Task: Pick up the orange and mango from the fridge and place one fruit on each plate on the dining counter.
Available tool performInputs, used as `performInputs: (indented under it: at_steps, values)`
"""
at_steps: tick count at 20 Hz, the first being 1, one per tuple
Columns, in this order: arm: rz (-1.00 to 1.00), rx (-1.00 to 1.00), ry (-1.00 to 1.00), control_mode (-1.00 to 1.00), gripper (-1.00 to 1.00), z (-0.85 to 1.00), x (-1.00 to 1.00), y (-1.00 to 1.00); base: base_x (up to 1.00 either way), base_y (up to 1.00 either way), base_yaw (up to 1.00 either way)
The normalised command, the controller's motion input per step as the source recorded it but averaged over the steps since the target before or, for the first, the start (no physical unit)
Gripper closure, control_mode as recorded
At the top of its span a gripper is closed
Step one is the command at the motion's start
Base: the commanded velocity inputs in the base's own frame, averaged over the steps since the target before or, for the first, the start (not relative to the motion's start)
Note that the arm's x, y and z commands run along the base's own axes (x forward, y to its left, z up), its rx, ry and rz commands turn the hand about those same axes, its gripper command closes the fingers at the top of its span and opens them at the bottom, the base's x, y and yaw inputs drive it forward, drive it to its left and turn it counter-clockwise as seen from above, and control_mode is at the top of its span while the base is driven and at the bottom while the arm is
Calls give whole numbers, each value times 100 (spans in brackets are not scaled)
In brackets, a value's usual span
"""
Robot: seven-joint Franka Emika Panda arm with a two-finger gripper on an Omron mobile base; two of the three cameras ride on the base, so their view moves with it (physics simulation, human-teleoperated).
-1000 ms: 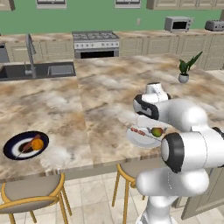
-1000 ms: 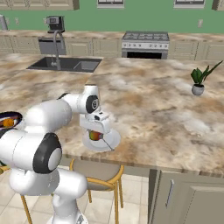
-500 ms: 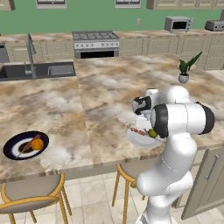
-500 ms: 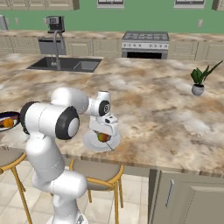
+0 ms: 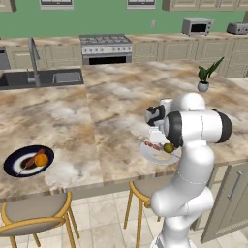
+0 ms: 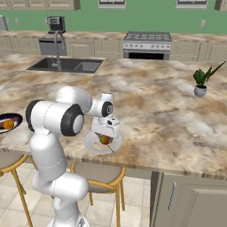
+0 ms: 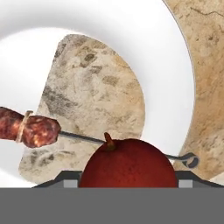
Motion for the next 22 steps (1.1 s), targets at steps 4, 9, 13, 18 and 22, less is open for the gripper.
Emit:
performInputs:
  at_steps: [4, 9, 13, 18, 22]
  values:
    - [-4, 0, -2, -100, -100, -17, -7, 6, 0, 0, 0]
    - [-1, 1, 0, -100, -100, 1, -17, 0, 0, 0, 0]
    - [0, 0, -6, -100, -100, 29, -33, 0, 0, 0, 0]
    - [0, 0, -14, -100, -100, 56, -47, 0, 0, 0, 0]
    - [0, 0, -19, -100, -100, 64, -56, 0, 0, 0, 0]
